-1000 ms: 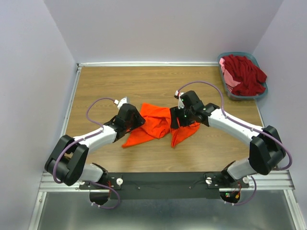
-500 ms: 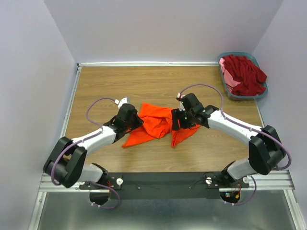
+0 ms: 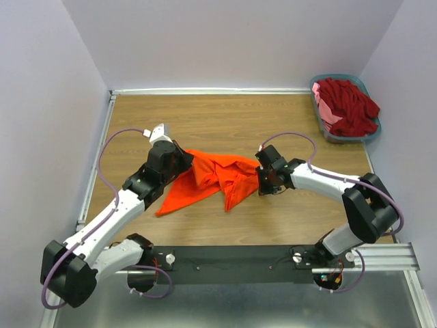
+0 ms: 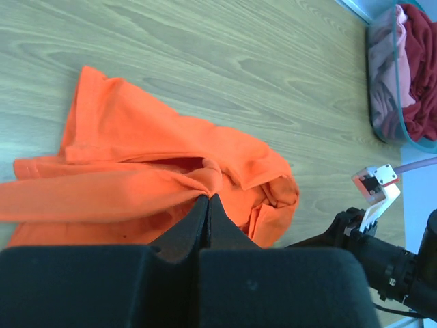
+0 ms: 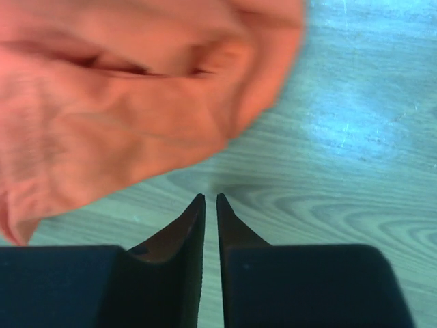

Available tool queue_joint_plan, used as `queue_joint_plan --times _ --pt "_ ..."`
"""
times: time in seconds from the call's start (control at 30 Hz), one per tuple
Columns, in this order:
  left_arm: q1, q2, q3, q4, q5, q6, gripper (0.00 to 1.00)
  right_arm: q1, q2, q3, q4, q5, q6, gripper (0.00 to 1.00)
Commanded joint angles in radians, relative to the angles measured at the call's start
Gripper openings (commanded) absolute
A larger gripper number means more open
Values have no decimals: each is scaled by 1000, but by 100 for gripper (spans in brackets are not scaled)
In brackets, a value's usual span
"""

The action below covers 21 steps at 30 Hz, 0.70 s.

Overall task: Fold and stack the t-shirts
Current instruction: Flatten the tshirt out

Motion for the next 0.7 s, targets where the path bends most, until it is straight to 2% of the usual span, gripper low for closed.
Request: queue_joint_plan --times 0.0,0.03,0.07,0.17,0.27,0.57,0.63,0.67 --pt "10 -45 7 -80 -61 26 0 9 17 -10 61 37 48 18" --pt "10 -52 6 -81 -58 28 0 11 11 -6 69 22 53 21" --pt "10 -56 4 -85 -53 29 0 11 -12 -2 75 -6 57 33" --pt "10 -70 -10 -96 -35 25 0 9 -37 13 123 -47 102 49" --pt "10 -91 -34 -96 -32 19 0 9 -9 41 163 -29 174 59" --pt "10 -121 -59 -119 -27 17 0 35 158 158 192 84 273 58" --pt "17 -127 -51 -128 -38 23 0 37 184 152 192 109 274 50" --pt "23 -130 -45 -133 -40 28 0 35 186 144 190 118 270 39"
